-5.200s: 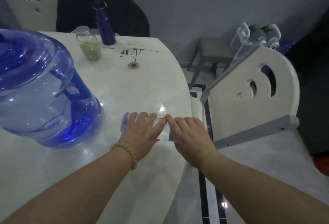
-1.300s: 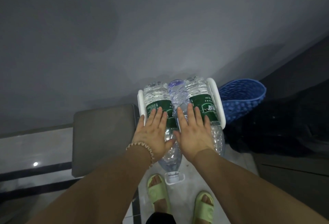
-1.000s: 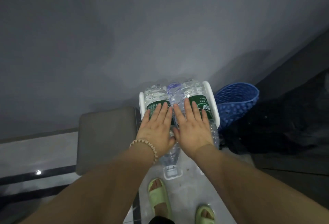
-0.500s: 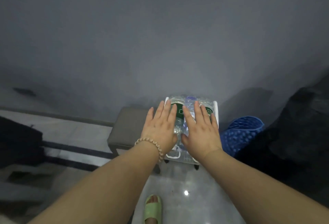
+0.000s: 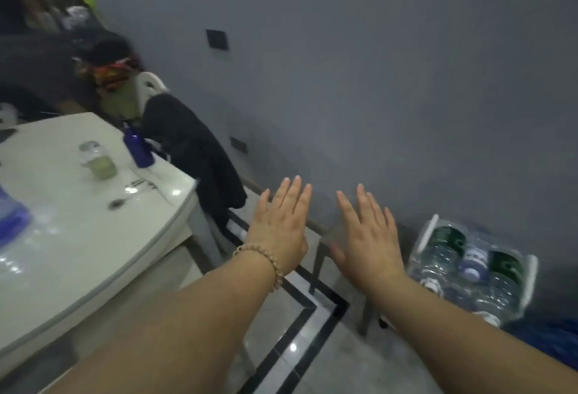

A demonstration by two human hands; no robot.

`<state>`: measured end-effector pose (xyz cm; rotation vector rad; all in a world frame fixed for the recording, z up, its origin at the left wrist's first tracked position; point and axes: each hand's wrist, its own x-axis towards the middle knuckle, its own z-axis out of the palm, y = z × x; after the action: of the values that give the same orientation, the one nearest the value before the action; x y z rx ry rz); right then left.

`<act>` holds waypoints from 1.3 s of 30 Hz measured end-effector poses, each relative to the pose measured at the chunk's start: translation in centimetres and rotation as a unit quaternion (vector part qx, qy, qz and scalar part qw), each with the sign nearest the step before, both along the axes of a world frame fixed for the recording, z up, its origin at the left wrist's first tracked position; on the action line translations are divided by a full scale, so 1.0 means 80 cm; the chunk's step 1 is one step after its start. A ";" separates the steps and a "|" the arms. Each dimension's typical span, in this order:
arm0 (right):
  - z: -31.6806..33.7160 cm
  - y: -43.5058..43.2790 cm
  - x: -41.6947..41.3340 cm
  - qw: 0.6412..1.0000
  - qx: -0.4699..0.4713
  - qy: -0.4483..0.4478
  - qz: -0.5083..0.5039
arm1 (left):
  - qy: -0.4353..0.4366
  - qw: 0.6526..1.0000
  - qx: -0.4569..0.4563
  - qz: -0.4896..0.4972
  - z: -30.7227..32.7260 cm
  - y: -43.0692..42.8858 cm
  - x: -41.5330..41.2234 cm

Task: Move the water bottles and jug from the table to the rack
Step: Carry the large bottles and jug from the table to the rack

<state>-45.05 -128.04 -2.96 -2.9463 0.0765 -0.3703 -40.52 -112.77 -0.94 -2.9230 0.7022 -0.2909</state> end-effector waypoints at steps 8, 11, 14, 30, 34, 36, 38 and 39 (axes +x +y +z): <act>0.028 0.324 -0.027 0.987 0.023 -0.040 0.156 | -0.037 0.991 -0.044 0.118 0.046 0.321 -0.087; 0.029 0.485 -0.056 0.976 0.033 -0.038 0.214 | -0.045 0.985 -0.043 0.163 0.056 0.475 -0.133; 0.032 0.622 -0.080 0.968 0.045 -0.037 0.243 | -0.045 0.977 -0.041 0.206 0.066 0.610 -0.178; 0.008 0.878 0.029 0.964 0.049 -0.022 0.260 | -0.013 0.965 -0.048 0.257 0.029 0.899 -0.122; 0.000 0.928 0.103 0.966 0.053 -0.022 0.252 | -0.016 0.971 -0.038 0.237 0.030 0.951 -0.046; 0.000 0.952 0.136 0.965 0.057 -0.017 0.256 | -0.016 0.970 -0.042 0.237 0.032 0.979 -0.007; 0.000 0.977 0.172 0.963 0.056 -0.015 0.264 | -0.017 0.970 -0.047 0.240 0.034 1.007 0.035; 0.000 0.987 0.187 0.962 0.055 -0.017 0.265 | -0.017 0.969 -0.052 0.243 0.036 1.018 0.052</act>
<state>-30.08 -49.06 -2.97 -2.7023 -0.6594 -0.3185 -36.40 -31.36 1.95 -3.0523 -0.0488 -0.3279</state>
